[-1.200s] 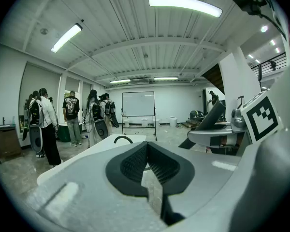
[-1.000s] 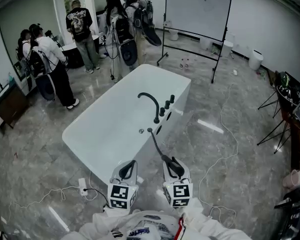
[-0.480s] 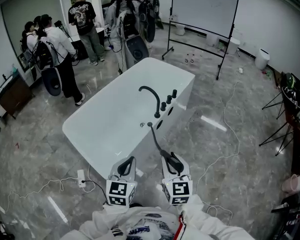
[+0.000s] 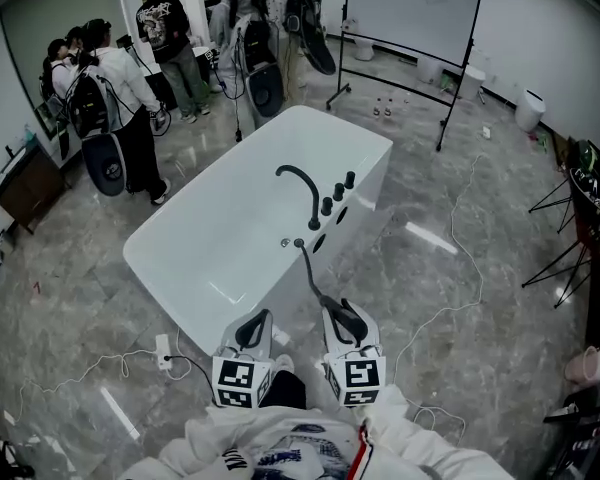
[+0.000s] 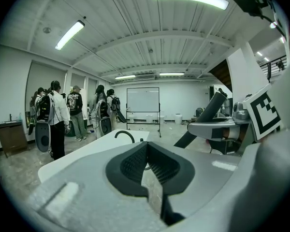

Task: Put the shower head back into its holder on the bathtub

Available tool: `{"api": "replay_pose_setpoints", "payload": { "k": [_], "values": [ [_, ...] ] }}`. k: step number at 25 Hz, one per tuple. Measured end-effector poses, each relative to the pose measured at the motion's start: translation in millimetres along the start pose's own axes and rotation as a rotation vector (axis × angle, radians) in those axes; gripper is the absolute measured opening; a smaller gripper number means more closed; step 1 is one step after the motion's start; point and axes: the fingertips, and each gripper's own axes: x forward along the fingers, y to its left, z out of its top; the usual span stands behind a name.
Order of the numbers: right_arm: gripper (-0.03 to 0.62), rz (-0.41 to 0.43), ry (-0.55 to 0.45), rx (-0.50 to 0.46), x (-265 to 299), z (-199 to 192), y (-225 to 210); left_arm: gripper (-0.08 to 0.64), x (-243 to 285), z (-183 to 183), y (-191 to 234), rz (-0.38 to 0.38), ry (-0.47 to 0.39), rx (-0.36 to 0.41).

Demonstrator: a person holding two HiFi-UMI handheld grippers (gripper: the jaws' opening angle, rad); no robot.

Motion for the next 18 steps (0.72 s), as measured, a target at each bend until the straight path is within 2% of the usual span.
{"api": "replay_pose_setpoints", "payload": {
  "k": [9, 18],
  "values": [
    [0.137, -0.024, 0.012, -0.011, 35, -1, -16, 0.000, 48, 3, 11, -0.046, 0.010, -0.003],
    [0.137, -0.019, 0.048, -0.008, 92, -5, -19, 0.000, 103, 8, 50, -0.062, 0.034, -0.018]
  ]
}}
